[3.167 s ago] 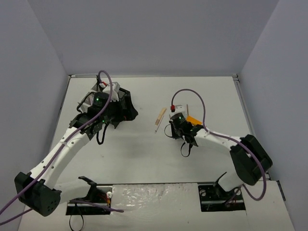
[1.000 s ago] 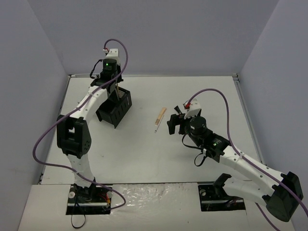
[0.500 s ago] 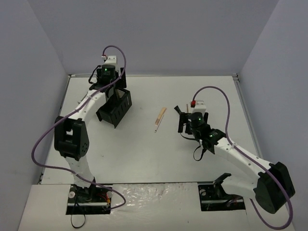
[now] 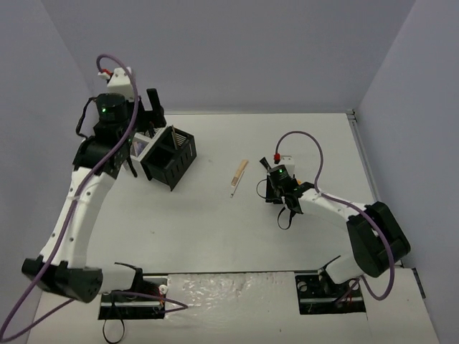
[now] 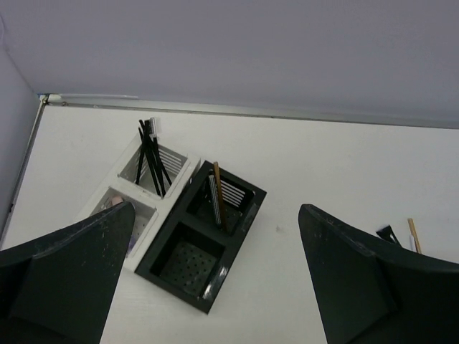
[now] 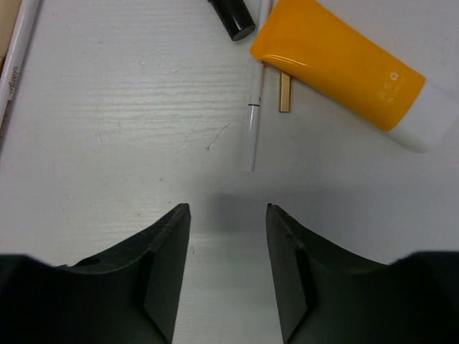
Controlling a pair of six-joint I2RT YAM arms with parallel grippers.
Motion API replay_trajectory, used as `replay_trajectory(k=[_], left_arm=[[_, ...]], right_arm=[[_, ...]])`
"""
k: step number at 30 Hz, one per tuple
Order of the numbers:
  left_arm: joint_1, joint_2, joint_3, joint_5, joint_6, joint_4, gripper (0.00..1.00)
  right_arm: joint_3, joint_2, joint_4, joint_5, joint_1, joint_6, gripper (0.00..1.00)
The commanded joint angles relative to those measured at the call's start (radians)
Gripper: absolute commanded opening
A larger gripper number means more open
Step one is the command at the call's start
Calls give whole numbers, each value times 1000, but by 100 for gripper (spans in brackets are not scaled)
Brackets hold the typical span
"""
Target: Organize the makeup
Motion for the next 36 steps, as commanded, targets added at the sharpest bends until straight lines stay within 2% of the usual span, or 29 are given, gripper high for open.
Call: replay_trajectory(k=[1,10,16,21,23,28,36], left_arm=[[5,-142,-144,57,-29,-54,97],[5,-353,-345,6,3,-96,97],[5,-378,-407,12,-19,-75,97],[6,-349,-405,79,-50,-74,97],[6,-348,-408,124,-70,-64,97],[5,-347,-421,201,-139,-17,97],[-2,-300,-420,368,-292,79,97]], right_arm=[[50,83,71,-27,-27,14,37],[55,186,110,10,-61,45,32],[72,234,114,22,-63,47,26],[75,256,127,28,-63,42,5],[67,242,142,19,-61,35,0],[26,145,211,-47,-45,15,0],[-36,-110,252,9,36,-6,0]])
